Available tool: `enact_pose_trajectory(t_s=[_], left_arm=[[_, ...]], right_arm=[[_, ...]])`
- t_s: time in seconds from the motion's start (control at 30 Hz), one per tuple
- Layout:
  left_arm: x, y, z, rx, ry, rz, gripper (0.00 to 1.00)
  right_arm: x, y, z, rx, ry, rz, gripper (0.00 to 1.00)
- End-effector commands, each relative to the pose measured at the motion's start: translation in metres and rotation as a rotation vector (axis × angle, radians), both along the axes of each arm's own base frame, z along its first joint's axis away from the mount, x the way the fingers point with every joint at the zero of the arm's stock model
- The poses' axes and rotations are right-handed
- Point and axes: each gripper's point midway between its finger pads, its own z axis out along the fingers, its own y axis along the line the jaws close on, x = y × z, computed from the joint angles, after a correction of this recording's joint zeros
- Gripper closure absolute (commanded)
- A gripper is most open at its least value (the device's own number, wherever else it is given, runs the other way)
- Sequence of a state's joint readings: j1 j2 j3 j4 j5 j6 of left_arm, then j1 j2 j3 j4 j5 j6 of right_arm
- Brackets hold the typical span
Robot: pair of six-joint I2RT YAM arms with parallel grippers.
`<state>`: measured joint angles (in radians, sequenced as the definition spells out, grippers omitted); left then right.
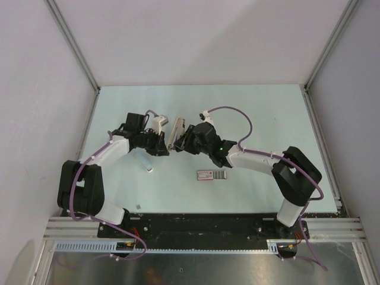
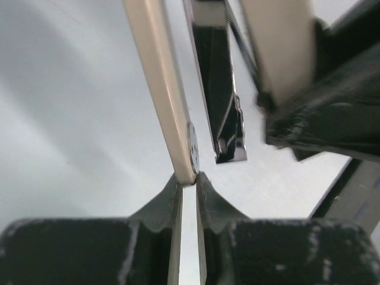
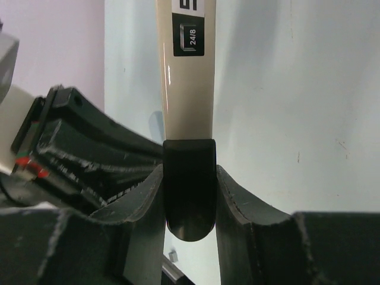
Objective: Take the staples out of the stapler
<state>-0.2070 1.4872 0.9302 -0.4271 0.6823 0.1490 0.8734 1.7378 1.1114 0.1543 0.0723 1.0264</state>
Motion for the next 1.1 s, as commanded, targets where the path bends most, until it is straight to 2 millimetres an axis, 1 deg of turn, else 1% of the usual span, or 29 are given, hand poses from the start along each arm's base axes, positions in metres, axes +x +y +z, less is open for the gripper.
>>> enact_pose_trajectory(t_s=[0.0,0.13,0.3,0.4,0.5,0.63,0.8,0.97,1.07], left_arm=[[0.039,0.019,0.025,0.132,-0.294,-0.027,1.0],[0.043,0.026,0.024,0.174,-0.323,-0.024,1.0],[0.047,0.03,0.025,0.213,-0.37,-0.022,1.0],[0.049,0.03,0.026,0.273,-0.433,-0.045,1.0],[0.05,0.029,0.027,0.354,-0.508,-0.084,1.0],[0.054,0.029,0.025,0.466,-0.597,-0.123,1.0],[0.056,0.033,0.02,0.571,-0.691,-0.153,1.0],[0.052,0.034,0.011,0.667,-0.791,-0.2,1.0],[0.051,0.038,0.01,0.74,-0.872,-0.226,1.0]], right_arm=[[-0.034,0.012,0.028,-0.02,-0.13,0.173,1.0],[-0.048,0.006,0.013,-0.069,-0.155,0.217,1.0],[-0.06,0.001,0.002,-0.097,-0.183,0.279,1.0],[-0.067,-0.004,-0.003,-0.135,-0.213,0.323,1.0],[-0.071,-0.014,-0.008,-0.19,-0.253,0.351,1.0],[-0.078,-0.032,-0.018,-0.253,-0.286,0.366,1.0],[-0.083,-0.054,-0.026,-0.287,-0.298,0.34,1.0],[-0.093,-0.063,-0.036,-0.301,-0.285,0.356,1.0],[-0.097,-0.067,-0.04,-0.311,-0.28,0.356,1.0]])
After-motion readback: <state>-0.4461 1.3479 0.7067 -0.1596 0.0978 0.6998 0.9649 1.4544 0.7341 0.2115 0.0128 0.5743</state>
